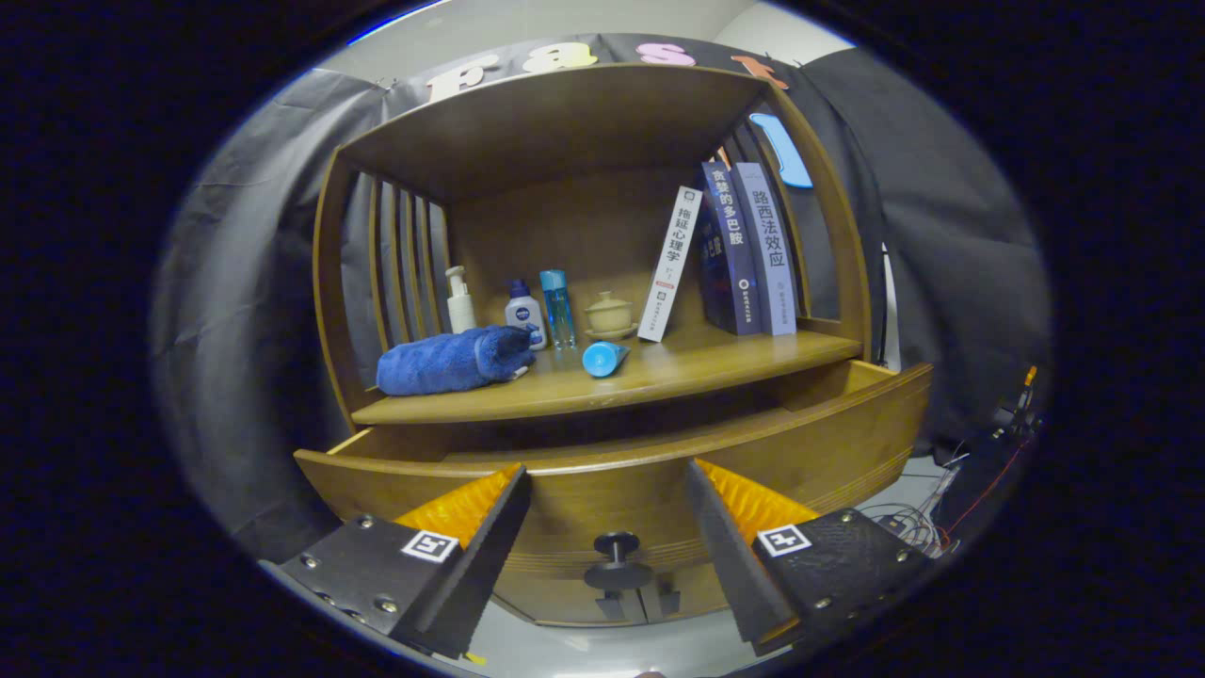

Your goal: Pull open the drawer, take out the items inside it, and place them on the countertop above the cabinet.

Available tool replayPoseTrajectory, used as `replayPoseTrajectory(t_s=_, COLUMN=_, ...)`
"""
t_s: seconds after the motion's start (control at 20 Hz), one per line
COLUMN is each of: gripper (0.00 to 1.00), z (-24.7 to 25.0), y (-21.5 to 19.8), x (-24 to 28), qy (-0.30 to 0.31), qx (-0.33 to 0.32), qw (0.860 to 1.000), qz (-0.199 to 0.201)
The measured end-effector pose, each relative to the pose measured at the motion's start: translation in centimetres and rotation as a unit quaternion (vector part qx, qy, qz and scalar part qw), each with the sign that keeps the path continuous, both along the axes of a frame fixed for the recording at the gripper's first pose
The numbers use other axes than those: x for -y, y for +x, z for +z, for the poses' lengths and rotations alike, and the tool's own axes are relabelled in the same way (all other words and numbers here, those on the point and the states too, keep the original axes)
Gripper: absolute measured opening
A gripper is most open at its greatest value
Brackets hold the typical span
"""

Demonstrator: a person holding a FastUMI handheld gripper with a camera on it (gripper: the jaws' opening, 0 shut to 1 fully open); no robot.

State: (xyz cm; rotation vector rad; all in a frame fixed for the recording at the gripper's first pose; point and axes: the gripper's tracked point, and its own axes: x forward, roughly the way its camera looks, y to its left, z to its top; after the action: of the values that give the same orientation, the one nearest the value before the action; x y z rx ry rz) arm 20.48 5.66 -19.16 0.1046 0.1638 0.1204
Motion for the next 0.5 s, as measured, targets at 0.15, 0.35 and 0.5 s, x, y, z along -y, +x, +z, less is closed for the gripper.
replayPoseTrajectory(t_s=0.15, gripper=1.00, z=-0.1, y=2.1, x=-0.5, qy=0.000, qx=-0.008, qw=1.000, qz=-0.003)
replayPoseTrajectory(t_s=0.35, gripper=1.00, z=-0.2, y=4.3, x=-1.2, qy=0.001, qx=-0.007, qw=1.000, qz=-0.011)
replayPoseTrajectory(t_s=0.5, gripper=0.99, z=-0.5, y=5.0, x=-1.6, qy=0.017, qx=-0.012, qw=1.000, qz=-0.010)
